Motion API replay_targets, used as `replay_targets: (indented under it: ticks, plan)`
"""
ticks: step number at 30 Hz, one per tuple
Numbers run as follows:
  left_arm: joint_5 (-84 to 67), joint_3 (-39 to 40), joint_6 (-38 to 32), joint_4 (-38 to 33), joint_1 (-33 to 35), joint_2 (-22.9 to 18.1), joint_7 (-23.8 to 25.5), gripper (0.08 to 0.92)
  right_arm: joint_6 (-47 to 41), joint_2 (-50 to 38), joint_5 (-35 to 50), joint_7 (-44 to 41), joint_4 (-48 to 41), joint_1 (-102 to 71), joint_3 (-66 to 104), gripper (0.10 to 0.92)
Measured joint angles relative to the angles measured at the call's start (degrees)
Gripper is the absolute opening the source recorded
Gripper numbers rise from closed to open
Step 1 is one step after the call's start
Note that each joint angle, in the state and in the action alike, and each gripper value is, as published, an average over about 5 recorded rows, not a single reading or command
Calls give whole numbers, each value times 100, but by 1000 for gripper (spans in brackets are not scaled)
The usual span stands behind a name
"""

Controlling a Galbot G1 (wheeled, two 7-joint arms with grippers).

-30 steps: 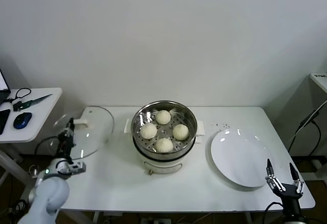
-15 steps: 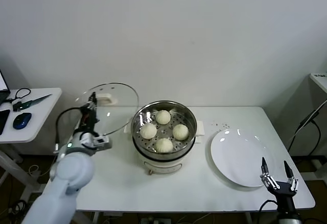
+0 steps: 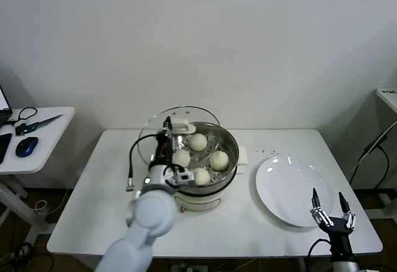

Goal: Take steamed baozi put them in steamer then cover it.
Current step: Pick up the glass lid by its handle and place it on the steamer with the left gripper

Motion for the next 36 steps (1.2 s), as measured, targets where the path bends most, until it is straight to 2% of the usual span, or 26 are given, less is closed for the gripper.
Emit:
replay_targets:
  ticks: [9,17,24,36]
  plan:
    - [679,237,27,527,161,-821,-236,140,119,17,11,12,-130,72,-90,823]
    - [986,340,0,975,172,-1220,-503,140,185,24,32,27,-162,48,-91,823]
    - [1148,309,-57,1240,227,-1310,-632,140,192,19,80,61,-137,43,-35,823]
    - [1263,253,-134,1468,271,-1202,-750,140,208,30,105,79,-112,34,39,823]
